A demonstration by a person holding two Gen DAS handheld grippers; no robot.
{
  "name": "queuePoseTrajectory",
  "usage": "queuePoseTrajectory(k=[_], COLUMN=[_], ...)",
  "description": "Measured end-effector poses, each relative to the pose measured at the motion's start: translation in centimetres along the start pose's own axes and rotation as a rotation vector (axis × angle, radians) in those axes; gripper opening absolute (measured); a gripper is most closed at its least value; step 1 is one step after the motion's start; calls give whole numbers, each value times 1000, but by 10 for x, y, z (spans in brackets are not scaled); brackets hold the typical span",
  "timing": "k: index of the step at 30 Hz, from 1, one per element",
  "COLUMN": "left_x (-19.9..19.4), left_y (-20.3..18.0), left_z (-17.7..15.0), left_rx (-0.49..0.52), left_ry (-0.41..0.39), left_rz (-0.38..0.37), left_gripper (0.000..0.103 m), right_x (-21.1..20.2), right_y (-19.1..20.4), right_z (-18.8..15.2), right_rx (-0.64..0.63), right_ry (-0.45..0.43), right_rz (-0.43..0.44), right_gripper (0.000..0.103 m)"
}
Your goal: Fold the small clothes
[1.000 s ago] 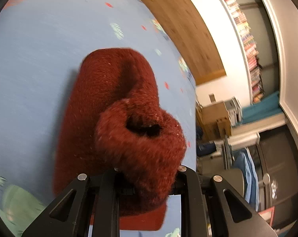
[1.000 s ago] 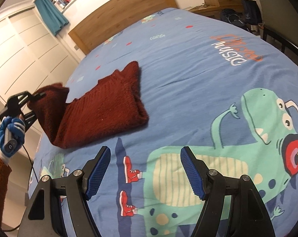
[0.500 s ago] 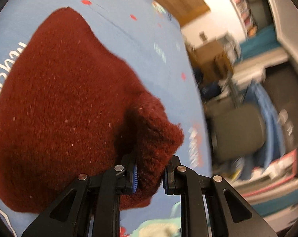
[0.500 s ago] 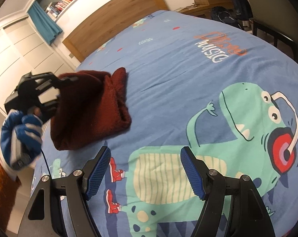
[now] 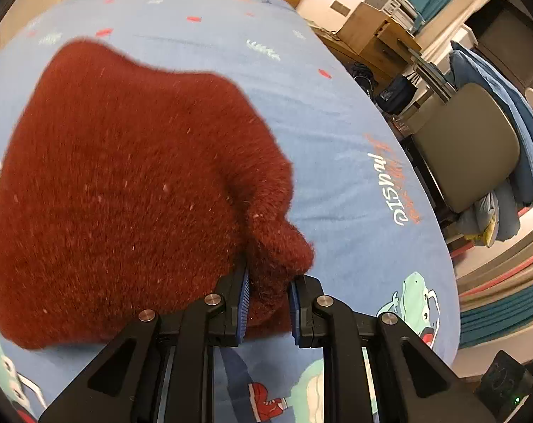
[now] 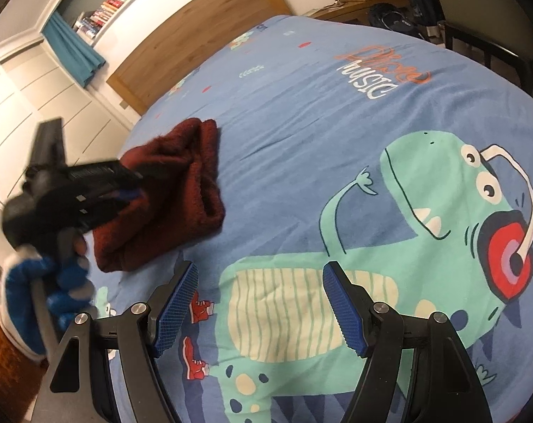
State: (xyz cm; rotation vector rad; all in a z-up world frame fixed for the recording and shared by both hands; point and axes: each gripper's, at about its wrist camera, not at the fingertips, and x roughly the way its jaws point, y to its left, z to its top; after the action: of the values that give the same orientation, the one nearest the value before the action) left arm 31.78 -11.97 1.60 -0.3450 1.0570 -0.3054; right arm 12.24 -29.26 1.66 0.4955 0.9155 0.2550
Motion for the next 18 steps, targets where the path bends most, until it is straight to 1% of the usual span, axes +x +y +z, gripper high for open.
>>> queuePoseTrajectory(k=[2, 5, 8, 9, 10, 11, 13, 16, 18], left_x=[-2, -6, 0, 3, 2, 8, 10, 3, -11], left_y=[-1, -8, -18, -19, -17, -18, -24, -28, -31], left_z=[-6, -7, -10, -6, -8, -13, -22, -33, -37], left_rx=[0, 38, 52, 54, 53, 53, 95, 128, 173], left_ry=[-1, 1, 16, 27, 53, 94, 104, 112, 96], left_rz=[-18, -28, -40, -50, -80, -115, -95, -147, -158], left_gripper=[15, 15, 15, 15, 5, 4, 4, 4, 4], right_x=[0, 1, 2, 3, 3, 3, 3, -2, -4], right_y=[0, -1, 1, 3, 4, 5, 6, 6, 6], right_z=[0, 1, 1, 1, 1, 1, 1, 3, 5], right_rx=[-6, 2, 5, 1, -3, -7, -10, -16, -24], right_ry=[1, 4, 3, 3, 3, 4, 7, 0, -1], right_rz=[-2, -3, -1, 0, 0, -1, -4, -12, -20], right_gripper=[75, 75, 75, 75, 75, 75, 75, 75, 75])
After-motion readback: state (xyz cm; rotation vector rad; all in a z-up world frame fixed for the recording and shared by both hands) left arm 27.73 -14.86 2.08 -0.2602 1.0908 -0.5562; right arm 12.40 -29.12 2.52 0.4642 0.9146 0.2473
